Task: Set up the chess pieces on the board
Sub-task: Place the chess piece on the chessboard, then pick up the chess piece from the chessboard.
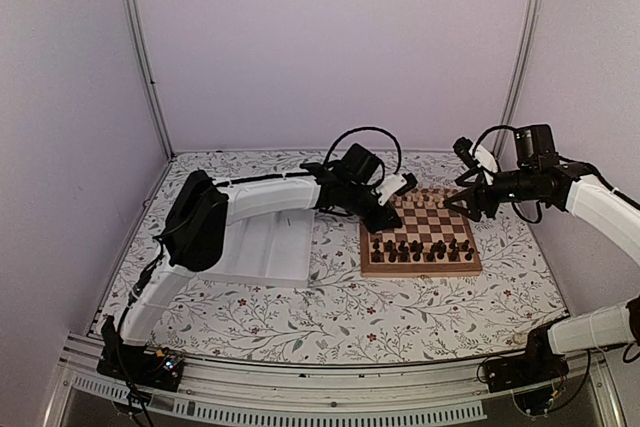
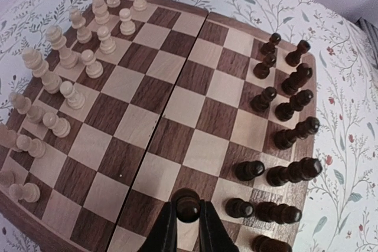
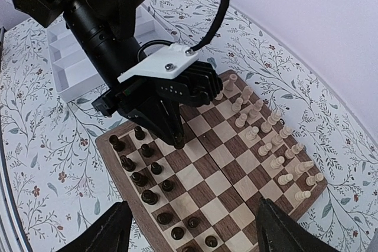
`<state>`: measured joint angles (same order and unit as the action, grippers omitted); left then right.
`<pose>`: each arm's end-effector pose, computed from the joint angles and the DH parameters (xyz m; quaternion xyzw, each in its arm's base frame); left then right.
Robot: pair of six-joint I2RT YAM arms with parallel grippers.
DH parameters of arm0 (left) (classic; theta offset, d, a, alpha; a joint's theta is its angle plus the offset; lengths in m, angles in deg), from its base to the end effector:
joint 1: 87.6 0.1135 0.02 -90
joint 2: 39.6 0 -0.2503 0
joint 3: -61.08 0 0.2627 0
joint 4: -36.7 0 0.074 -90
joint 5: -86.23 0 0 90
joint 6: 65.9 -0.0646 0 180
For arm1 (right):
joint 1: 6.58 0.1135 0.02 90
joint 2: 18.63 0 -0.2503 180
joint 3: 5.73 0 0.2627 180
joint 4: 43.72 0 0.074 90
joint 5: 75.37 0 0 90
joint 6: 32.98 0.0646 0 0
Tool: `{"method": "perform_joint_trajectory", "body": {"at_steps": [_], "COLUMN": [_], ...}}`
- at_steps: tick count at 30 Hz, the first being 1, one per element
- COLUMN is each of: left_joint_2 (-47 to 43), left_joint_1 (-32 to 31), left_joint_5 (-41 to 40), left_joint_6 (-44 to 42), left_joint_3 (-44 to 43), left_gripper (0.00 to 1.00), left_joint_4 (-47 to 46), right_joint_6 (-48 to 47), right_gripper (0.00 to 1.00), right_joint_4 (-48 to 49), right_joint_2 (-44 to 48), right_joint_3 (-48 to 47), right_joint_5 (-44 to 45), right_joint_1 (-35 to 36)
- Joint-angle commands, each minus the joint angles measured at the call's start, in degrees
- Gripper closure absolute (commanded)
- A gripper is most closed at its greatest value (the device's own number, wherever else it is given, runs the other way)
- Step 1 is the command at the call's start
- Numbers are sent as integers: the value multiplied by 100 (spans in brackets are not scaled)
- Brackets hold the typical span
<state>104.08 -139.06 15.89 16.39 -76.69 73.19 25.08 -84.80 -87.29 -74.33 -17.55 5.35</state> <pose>0.3460 -0.4692 0.1438 0.5050 0.7500 -0.2931 0.3108 0.2752 0.0933 0.2617 -0.4331 0.7687 0.1795 0.4352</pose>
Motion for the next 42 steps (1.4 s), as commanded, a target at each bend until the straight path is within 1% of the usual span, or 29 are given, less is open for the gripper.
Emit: {"method": "perform_joint_trajectory", "body": {"at_steps": [1,3,7,9,13,15,19,22,23,25,27,29,31,34,36,38,42], "left_joint_2": [153,264,376,380,321,185,-498,-1249,-1484,-1945,-2423,-2919,-3535,-4313,-4619,-4696,-4713], "left_joint_1": [130,145,154,162,169,172,172,179,192,239,295,347,405,549,644,659,648], "left_joint_5": [-253,-250,-329,-360,-438,-620,-907,-1077,-1133,-1202,-1260,-1325,-1562,-1888,-1947,-2112,-2012], "left_joint_6": [186,229,270,281,286,244,-7,-192,-211,-184,-170,-271,-551,-760,-769,-840,-733], "left_joint_3": [-226,-287,-369,-398,-457,-486,-315,82,227,533,1003,1651,2670,4124,4690,4845,4729], "left_gripper": [86,85,78,73,59,54,50,48,47,47,46,46,45,43,41,41,41], "left_joint_4": [268,332,408,405,392,449,516,392,352,242,46,-262,-687,-1835,-2212,-2232,-2123], "right_joint_6": [118,118,86,71,6,-11,-263,-353,-356,-399,-488,-518,-527,-510,-468,-389,-342], "right_gripper": [25,25,25,25,25,26,29,35,38,45,48,49,51,57,58,59,59], "right_joint_4": [246,248,246,239,171,80,-71,-113,-165,-396,-523,-633,-758,-968,-1007,-1053,-1045], "right_joint_2": [42,-11,-109,-150,-304,-374,-587,-946,-1072,-1518,-1940,-2311,-2740,-3425,-3727,-3994,-4359], "right_joint_3": [29,33,17,-18,-112,-195,-352,-593,-717,-1021,-1259,-1484,-1733,-2156,-2391,-2584,-2799], "right_joint_5": [48,23,-33,-41,-34,-70,-42,10,-14,-114,-94,33,79,225,380,583,940], "right_joint_1": [-19,-21,-21,-18,-17,-21,-22,-21,-10,59,235,472,729,999,1135,1243,1415]}}
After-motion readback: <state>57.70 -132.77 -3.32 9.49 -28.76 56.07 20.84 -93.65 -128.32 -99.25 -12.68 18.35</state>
